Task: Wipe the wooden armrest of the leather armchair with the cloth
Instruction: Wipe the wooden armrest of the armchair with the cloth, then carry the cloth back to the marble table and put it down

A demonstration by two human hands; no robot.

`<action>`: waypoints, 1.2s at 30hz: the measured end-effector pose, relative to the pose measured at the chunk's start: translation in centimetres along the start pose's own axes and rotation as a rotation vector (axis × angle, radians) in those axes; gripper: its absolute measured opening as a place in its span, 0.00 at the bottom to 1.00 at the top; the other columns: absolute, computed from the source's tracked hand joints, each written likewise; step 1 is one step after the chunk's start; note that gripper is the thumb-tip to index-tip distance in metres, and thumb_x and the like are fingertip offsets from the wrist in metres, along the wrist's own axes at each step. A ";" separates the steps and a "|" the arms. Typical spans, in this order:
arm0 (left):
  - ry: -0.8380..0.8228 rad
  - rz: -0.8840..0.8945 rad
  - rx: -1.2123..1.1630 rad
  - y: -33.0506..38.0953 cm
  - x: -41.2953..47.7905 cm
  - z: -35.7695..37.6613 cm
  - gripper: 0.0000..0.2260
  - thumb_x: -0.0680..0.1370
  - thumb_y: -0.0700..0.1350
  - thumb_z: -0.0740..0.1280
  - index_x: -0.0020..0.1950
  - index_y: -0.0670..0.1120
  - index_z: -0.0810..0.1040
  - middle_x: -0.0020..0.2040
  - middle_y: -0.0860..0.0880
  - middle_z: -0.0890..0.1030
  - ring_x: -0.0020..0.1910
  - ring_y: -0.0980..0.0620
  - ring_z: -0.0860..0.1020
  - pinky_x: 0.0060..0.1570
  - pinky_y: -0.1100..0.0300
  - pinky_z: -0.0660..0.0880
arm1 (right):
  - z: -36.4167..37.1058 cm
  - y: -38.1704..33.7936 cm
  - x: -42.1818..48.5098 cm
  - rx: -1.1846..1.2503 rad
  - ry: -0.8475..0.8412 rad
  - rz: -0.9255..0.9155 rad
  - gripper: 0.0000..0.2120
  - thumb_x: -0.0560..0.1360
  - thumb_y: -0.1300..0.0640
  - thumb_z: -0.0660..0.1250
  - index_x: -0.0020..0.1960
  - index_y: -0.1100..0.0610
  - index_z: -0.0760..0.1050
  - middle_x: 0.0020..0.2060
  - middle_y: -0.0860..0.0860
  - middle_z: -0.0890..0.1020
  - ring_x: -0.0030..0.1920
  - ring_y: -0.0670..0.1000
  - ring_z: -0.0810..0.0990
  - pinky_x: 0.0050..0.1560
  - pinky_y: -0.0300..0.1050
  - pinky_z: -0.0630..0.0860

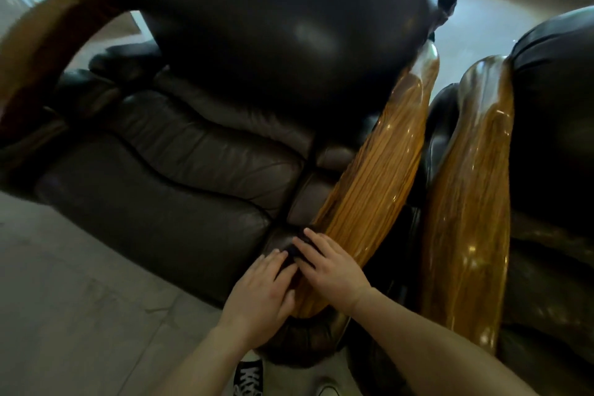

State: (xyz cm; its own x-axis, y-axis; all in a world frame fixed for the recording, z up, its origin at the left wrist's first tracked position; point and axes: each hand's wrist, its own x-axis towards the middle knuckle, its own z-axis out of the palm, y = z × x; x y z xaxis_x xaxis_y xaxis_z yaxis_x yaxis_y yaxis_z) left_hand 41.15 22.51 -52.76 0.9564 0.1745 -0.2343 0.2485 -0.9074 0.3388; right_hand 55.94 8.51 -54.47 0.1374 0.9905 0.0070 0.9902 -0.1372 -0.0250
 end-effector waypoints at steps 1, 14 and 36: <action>0.016 -0.026 -0.009 0.3 -0.8 -0.3 0.25 0.80 0.58 0.49 0.77 0.54 0.60 0.80 0.51 0.59 0.79 0.55 0.53 0.75 0.59 0.42 | -0.6 -0.4 0.1 0.018 -0.032 -0.045 0.15 0.76 0.55 0.64 0.61 0.56 0.79 0.69 0.57 0.75 0.67 0.63 0.74 0.65 0.59 0.75; 0.132 -0.484 -0.020 4.6 -13.6 -7.3 0.31 0.78 0.58 0.53 0.80 0.52 0.50 0.81 0.46 0.54 0.80 0.47 0.46 0.74 0.49 0.35 | -14.4 -6.0 1.5 0.377 -0.089 0.149 0.19 0.76 0.56 0.65 0.67 0.46 0.75 0.68 0.47 0.75 0.60 0.52 0.76 0.59 0.46 0.76; 0.307 -0.913 -0.014 3.0 -43.1 -13.4 0.31 0.79 0.61 0.52 0.80 0.52 0.53 0.81 0.46 0.52 0.80 0.44 0.49 0.76 0.42 0.45 | -28.7 -30.4 3.8 0.378 -0.096 -0.089 0.20 0.74 0.57 0.66 0.65 0.47 0.78 0.64 0.44 0.77 0.59 0.52 0.78 0.56 0.46 0.74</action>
State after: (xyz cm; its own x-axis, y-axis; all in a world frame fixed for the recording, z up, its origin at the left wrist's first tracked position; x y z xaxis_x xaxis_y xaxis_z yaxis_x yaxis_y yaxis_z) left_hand 2.79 17.37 -29.41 0.3914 0.9053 -0.1651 0.9167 -0.3679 0.1556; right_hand 27.03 16.19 -24.99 0.0305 0.9973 -0.0676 0.9172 -0.0548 -0.3945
